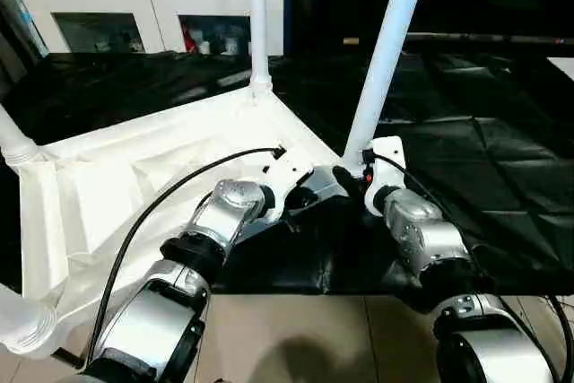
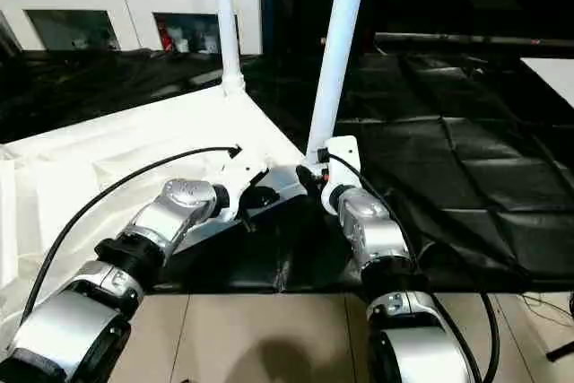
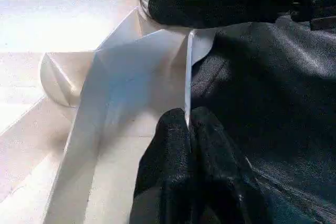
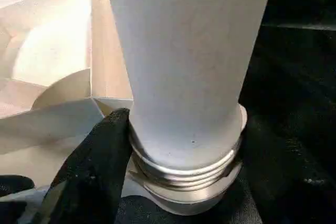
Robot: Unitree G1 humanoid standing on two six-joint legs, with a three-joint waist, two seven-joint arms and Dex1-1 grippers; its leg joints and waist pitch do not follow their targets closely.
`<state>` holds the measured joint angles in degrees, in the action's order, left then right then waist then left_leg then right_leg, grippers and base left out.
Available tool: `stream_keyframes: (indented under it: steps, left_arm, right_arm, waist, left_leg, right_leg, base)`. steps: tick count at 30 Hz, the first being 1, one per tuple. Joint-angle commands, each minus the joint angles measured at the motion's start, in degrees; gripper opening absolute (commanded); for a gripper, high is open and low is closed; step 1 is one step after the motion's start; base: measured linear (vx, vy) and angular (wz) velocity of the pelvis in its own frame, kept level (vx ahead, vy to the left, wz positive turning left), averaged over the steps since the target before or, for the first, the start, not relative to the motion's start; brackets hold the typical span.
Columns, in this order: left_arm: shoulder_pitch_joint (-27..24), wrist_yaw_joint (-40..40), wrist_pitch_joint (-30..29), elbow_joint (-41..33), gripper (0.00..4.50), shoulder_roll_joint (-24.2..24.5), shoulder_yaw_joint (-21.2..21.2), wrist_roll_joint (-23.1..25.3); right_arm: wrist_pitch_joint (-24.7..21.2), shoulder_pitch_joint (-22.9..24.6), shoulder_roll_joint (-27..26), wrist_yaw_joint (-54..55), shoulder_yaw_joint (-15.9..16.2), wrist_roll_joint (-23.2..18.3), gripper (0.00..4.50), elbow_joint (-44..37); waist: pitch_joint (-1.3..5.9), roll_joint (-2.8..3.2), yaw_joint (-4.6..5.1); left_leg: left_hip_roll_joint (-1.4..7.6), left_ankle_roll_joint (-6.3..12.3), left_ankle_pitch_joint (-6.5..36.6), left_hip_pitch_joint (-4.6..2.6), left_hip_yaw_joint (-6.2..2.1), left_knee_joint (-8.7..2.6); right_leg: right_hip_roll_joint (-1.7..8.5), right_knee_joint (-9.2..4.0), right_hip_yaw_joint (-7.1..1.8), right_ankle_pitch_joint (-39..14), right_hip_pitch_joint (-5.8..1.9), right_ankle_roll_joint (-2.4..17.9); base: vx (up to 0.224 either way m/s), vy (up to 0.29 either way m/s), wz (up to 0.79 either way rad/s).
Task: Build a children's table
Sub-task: Rotate leg to tighten
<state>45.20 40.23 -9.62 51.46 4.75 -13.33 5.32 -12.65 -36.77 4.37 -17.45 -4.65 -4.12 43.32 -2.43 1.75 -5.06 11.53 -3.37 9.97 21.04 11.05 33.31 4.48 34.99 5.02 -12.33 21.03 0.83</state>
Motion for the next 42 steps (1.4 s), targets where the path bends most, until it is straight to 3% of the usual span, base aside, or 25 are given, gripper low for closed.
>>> stream_keyframes:
  steps: [1,6,9,10,12,17,20,24,29,36,42]
  left_arm:
    - [0.6,0.4,1.0,0.5,0.0,-0.3,-0.5,0.2]
    - [-0.8,9.5,2.5,-1.4,0.0,3.1,-2.0,-0.4]
    - [-2.6,18.1,5.4,-3.7,0.0,6.0,-3.2,-1.5]
    - [-2.6,18.1,5.4,-3.7,0.0,6.0,-3.2,-1.5]
    - [-3.3,21.2,5.1,-5.0,0.0,7.3,-3.6,-2.0]
    - [-5.1,25.1,6.3,-7.4,0.0,10.2,-3.9,-2.3]
    - [-5.7,26.0,5.8,-8.5,0.0,10.8,-4.0,-2.6]
    - [-6.1,26.6,5.5,-9.2,0.0,10.9,-4.0,-2.7]
    - [-6.8,27.2,4.9,-10.5,0.0,11.1,-4.0,-2.9]
    - [-6.9,27.0,4.5,-11.0,0.0,11.2,-4.1,-3.0]
    - [-6.6,22.9,2.3,-10.3,0.0,9.9,-2.8,-2.8]
  right_arm:
    - [-0.9,-0.2,-2.0,-9.0,3.7,-2.0,3.47,-0.9]
    - [0.2,0.7,5.6,-23.8,8.9,-1.1,3.79,-5.6]
    - [1.1,2.1,10.9,-32.7,10.9,-1.6,3.79,-9.2]
    - [1.1,2.1,10.9,-32.7,10.9,-1.6,3.79,-9.2]
    - [1.5,2.8,13.1,-36.5,11.6,-1.2,3.79,-10.5]
    - [3.2,3.6,16.9,-42.1,13.7,-0.1,3.79,-10.6]
    - [2.7,3.5,16.7,-43.1,13.5,-1.1,3.79,-10.9]
    - [2.7,3.6,16.5,-44.0,13.5,-1.4,3.79,-11.0]
    - [3.5,3.2,16.0,-44.6,13.7,-1.5,3.25,-9.4]
    - [3.7,3.1,15.8,-44.7,13.9,-0.8,2.81,-8.5]
    - [2.2,3.6,13.3,-38.6,12.4,-0.5,2.73,-7.4]
  waist:
    - [3.15,-0.21,0.02]
    - [3.64,-0.16,-0.17]
    - [4.18,-0.26,-0.46]
    - [4.34,-0.11,-0.51]
    - [4.15,-0.04,-0.52]
    - [3.74,0.1,-0.48]
    - [3.69,-0.05,-0.64]
    - [3.84,-0.12,-0.79]
    - [4.0,-0.17,-1.01]
    - [3.87,-0.26,-1.06]
    - [3.8,-0.31,-0.97]
  left_leg:
    - [2.12,0.95,13.0,-0.71,-1.39,-4.15]
    - [2.12,3.02,8.0,-0.17,-1.25,-3.48]
    - [2.06,6.24,2.9,0.44,-1.14,-2.66]
    - [2.09,7.46,1.7,0.4,-1.09,-2.31]
    - [2.13,7.99,3.2,0.3,-1.02,-2.35]
    - [2.58,5.31,8.1,-0.12,-0.99,-2.88]
    - [2.62,4.56,8.4,-0.2,-0.96,-2.94]
    - [2.55,4.84,6.6,-0.08,-0.97,-2.79]
    - [2.51,5.89,5.0,-0.04,-0.9,-2.57]
    - [2.49,5.13,6.3,-0.1,-0.9,-2.69]
    - [2.45,5.02,6.1,-0.13,-0.87,-2.71]
  right_leg:
    - [4.77,-4.96,-3.2,-10.2,-1.8,10.8]
    - [4.59,-3.78,-3.1,-1.2,-2.38,12.5]
    - [4.38,-2.45,-2.93,9.3,-2.67,14.4]
    - [4.26,-2.16,-2.83,12.6,-2.28,14.9]
    - [4.3,-2.34,-2.63,11.4,-2.09,15.7]
    - [4.39,-3.05,-2.8,2.4,-1.89,15.7]
    - [4.48,-3.15,-2.89,0.5,-1.84,15.6]
    - [4.46,-2.82,-2.9,2.5,-1.9,15.6]
    - [4.43,-2.5,-2.87,5.1,-1.85,15.9]
    - [4.41,-2.78,-2.89,2.2,-1.84,15.2]
    - [4.42,-2.75,-2.92,2.2,-1.67,15.4]
  base:
    - [0.0,0.0,0.0]
    - [0.0,0.0,0.0]
    - [0.0,0.0,0.0]
    - [0.0,0.0,0.0]
    - [0.0,0.0,0.0]
    - [0.0,0.0,0.0]
    - [0.0,0.0,0.0]
    - [0.0,0.0,0.0]
    - [0.0,0.0,0.0]
    - [0.0,0.0,0.0]
    - [0.0,0.0,0.0]
